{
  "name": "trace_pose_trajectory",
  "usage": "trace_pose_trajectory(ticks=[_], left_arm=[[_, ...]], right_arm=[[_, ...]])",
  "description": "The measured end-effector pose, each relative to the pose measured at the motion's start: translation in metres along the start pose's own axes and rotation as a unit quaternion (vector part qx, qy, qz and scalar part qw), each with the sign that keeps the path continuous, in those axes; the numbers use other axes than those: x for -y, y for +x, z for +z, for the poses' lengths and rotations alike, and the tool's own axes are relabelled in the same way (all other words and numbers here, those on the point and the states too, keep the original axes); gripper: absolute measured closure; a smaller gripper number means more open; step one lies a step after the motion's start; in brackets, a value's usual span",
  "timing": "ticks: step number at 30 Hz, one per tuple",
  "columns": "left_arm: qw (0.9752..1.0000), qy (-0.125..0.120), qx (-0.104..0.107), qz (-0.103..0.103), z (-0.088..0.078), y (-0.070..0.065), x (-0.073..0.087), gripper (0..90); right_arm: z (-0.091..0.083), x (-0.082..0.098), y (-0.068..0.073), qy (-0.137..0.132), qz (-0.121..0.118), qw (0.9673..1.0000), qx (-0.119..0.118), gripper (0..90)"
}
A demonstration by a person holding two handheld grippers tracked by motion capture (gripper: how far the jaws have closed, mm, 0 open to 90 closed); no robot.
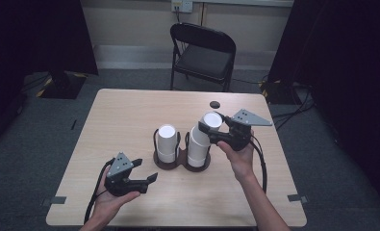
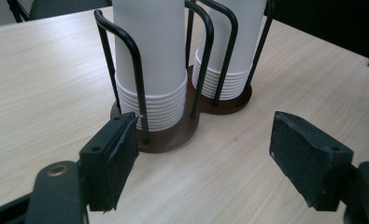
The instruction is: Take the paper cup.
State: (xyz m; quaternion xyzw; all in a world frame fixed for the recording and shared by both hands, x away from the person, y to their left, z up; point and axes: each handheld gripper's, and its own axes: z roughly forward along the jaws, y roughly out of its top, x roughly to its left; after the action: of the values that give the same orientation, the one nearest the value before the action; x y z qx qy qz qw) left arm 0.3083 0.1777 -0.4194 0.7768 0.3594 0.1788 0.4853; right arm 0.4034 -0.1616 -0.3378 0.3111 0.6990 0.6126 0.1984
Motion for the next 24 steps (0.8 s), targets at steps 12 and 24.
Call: trace_pose_trajectory(ticks=[12, 24], left_arm=[[0.9990, -0.021, 0.035, 0.018, -0.003, -0.015, -0.002, 21.5], [0.9987, -0.023, 0.041, 0.017, -0.001, -0.017, -0.005, 29.9]], right_arm=[[-0.023, 0.001, 0.002, 0.002, 0.026, 0.9996, -0.009, 33.2], [-0.023, 0.014, 0.009, 0.039, 0.094, 0.9927, -0.063, 33.3]])
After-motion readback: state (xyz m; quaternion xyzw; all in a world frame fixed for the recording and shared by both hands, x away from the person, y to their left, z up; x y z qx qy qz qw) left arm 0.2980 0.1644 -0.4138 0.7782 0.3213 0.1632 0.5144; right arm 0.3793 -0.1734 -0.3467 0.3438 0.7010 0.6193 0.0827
